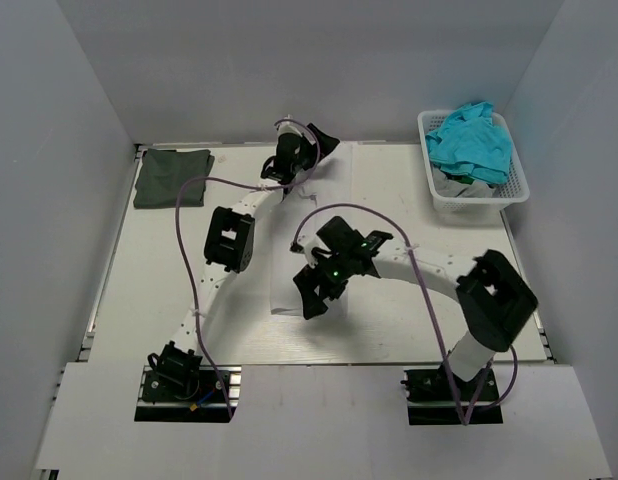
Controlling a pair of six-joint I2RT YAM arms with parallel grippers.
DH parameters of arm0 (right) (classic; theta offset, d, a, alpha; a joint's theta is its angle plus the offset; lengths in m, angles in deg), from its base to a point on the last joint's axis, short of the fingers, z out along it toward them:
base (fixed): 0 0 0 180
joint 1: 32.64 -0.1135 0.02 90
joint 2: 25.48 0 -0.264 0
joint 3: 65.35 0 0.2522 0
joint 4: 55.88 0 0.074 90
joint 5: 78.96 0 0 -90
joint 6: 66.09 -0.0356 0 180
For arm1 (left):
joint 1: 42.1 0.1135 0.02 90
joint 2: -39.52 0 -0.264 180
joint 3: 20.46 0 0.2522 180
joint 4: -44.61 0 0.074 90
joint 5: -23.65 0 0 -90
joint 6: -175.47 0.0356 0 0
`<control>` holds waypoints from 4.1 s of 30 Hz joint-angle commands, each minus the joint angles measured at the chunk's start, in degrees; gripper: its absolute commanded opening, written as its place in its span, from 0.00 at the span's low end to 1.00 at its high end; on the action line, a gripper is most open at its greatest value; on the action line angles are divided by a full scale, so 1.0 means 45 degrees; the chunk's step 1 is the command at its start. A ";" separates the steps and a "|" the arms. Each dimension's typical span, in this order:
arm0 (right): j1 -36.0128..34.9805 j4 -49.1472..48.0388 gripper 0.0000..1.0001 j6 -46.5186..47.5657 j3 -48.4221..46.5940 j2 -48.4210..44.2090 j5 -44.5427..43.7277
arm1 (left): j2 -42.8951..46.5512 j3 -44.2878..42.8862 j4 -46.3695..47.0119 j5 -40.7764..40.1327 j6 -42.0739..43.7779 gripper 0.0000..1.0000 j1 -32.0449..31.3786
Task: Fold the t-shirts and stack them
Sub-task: Rotate the tshirt 90 degrees, then grab the bottom of the folded rectangular tshirt with both arms, then fold the folded rectangular tshirt in 1/3 of the way
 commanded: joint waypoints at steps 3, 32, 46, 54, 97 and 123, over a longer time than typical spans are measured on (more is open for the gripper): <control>0.0060 -0.1551 0.90 -0.0836 -0.0162 -0.2563 -0.0851 | 0.4924 0.0770 -0.0148 0.1922 0.1258 1.00 0.0302; 0.1642 0.0772 0.90 -0.6151 0.2006 -0.1785 -0.2612 | 2.0732 2.3642 -0.8726 0.3335 0.4148 1.00 -0.0889; 0.2190 0.0615 0.80 -0.5526 0.1752 -0.0437 -0.1498 | 1.9404 2.4503 -0.6966 0.2945 0.4383 0.59 -0.1378; 0.2287 0.0342 0.50 -0.5311 0.1888 0.0090 -0.1283 | 1.8641 2.4504 -0.6673 0.2339 0.4383 0.43 -0.1865; 0.5490 0.3993 0.00 -0.5253 -1.0763 0.5500 -0.2984 | 1.2295 1.1241 -1.0679 0.0053 0.4344 0.00 0.0164; 0.6857 0.1397 0.03 -0.6404 -1.1978 0.8234 -0.1869 | 0.8428 0.7141 -1.0267 0.0521 0.4695 0.01 0.0770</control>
